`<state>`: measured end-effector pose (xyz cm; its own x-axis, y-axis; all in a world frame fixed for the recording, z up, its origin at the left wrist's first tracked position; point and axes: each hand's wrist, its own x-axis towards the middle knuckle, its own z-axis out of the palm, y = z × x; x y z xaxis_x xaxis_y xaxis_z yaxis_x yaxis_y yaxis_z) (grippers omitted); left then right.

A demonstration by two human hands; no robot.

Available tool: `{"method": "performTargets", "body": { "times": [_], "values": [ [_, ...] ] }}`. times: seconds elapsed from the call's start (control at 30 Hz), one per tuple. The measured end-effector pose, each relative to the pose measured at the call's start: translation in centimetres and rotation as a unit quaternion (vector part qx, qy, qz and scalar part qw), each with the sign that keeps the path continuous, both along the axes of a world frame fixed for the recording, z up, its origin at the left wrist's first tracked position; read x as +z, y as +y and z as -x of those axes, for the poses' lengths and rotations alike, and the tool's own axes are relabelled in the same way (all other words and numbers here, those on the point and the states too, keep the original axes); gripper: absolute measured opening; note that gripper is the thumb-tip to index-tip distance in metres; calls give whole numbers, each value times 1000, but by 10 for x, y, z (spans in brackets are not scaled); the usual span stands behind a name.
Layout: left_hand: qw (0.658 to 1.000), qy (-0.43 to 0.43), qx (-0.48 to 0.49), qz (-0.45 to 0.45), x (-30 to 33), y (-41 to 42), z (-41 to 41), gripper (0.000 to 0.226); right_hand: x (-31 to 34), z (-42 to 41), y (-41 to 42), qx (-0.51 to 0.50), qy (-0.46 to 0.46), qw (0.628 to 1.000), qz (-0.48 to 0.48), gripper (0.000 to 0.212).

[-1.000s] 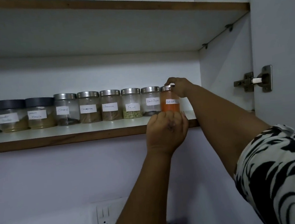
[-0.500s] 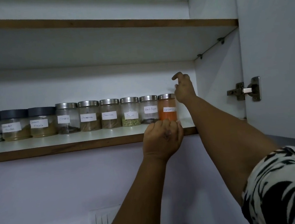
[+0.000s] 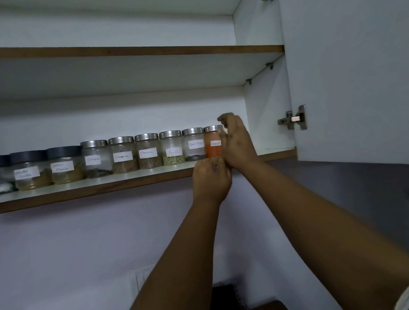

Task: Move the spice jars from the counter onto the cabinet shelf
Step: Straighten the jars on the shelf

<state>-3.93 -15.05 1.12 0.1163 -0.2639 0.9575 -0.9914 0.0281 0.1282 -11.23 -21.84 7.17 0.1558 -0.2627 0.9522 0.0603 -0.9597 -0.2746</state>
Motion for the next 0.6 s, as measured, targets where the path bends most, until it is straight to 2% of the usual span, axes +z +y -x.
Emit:
{"method": "performTargets", "body": {
  "times": [0.03,0.17,0.23,0.33,0.43,0.5,0.6],
  "values": [
    [1000,17,-7,0,-5,6,1,25,-8,6,7,1,7,1000,0,23],
    [994,-82,66,2,-25,30,8,24,-31,38,39,-22,55,998,34,32],
    [993,-58,96,26,-29,56,27,28,-38,62,59,-32,48,997,50,39],
    [993,28,91,71,-24,92,65,32,-46,102,87,-48,-10,997,52,47],
    [996,22,57,71,-20,119,119,28,-55,156,119,-75,-25,995,65,47],
    [997,19,47,60,-22,130,159,28,-52,198,134,-125,-4,987,98,52],
    [996,52,-5,75,-29,137,228,32,-38,271,149,-251,17,957,141,62]
  ]
}}
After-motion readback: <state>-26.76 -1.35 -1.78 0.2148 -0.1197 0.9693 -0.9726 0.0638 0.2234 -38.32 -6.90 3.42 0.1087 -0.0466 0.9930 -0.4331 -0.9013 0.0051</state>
